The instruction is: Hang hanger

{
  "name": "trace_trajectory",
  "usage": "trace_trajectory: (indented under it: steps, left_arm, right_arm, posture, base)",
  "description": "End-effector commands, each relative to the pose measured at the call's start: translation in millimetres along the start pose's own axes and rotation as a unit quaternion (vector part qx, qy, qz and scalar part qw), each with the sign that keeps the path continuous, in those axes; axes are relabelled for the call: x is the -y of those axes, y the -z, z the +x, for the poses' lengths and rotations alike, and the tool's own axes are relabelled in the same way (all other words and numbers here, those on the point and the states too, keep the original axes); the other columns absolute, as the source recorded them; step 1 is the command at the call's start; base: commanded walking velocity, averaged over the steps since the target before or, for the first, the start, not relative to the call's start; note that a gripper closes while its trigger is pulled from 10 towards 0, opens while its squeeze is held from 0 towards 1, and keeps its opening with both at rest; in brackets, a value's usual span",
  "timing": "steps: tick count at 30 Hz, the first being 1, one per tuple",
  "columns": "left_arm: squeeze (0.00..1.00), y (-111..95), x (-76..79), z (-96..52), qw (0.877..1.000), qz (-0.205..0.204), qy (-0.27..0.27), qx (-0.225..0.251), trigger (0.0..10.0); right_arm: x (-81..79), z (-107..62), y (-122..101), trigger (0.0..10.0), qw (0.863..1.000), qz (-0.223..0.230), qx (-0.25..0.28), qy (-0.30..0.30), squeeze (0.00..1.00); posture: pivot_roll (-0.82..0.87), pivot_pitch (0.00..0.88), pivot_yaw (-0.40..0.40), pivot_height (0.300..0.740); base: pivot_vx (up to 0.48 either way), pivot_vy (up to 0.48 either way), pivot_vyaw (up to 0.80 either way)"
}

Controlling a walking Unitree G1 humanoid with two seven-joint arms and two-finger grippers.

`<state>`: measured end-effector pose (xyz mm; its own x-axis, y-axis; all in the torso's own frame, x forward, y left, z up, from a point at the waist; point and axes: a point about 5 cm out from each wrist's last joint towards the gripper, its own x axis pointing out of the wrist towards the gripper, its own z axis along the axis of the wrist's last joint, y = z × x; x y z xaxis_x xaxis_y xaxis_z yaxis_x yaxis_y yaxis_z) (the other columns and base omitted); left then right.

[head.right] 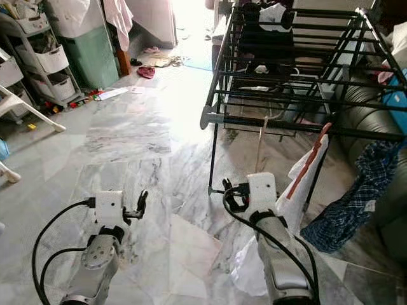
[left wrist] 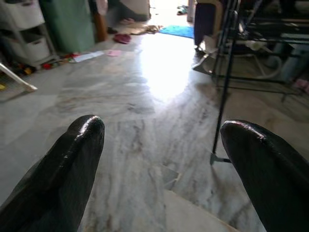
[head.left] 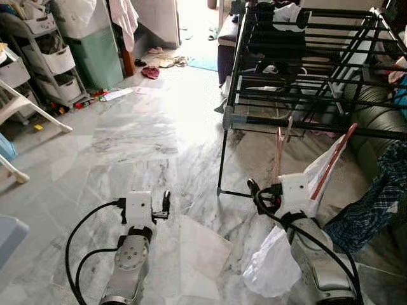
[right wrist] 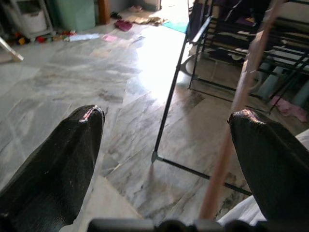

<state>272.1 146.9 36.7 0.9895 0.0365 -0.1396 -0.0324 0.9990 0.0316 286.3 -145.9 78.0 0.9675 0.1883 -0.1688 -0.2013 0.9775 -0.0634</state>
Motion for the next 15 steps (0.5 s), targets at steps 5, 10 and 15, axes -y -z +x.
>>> trace_trajectory:
  steps: [5, 10, 15]
  left_arm:
    - [0.0, 0, -8.1, -9.3, 1.0, 0.01, -0.016, 0.009, 10.0]
    - [0.0, 4, -8.9, -14.7, 1.0, 0.012, -0.022, 0.006, 10.0]
    - [0.0, 1, -20.0, -12.9, 0.999, 0.02, -0.038, 0.008, 10.0]
  right_arm:
    - [-13.8, -1.1, 8, 10.0, 1.0, -0.011, -0.012, -0.015, 0.0]
    - [-15.9, -1.2, 13, 10.0, 1.0, -0.015, -0.017, -0.018, 0.0]
    - [-22.0, 10.3, 4, 10.0, 0.999, -0.031, 0.0, -0.019, 0.0]
  posture:
    - [-0.04, 0.0, -0.01, 0.74]
    - [-0.01, 0.0, -0.025, 0.74]
    - [-0.01, 0.0, -0.028, 0.74]
  base:
    - [0.0, 0.0, 0.0]
    - [0.0, 0.0, 0.0]
    - [0.0, 0.0, 0.0]
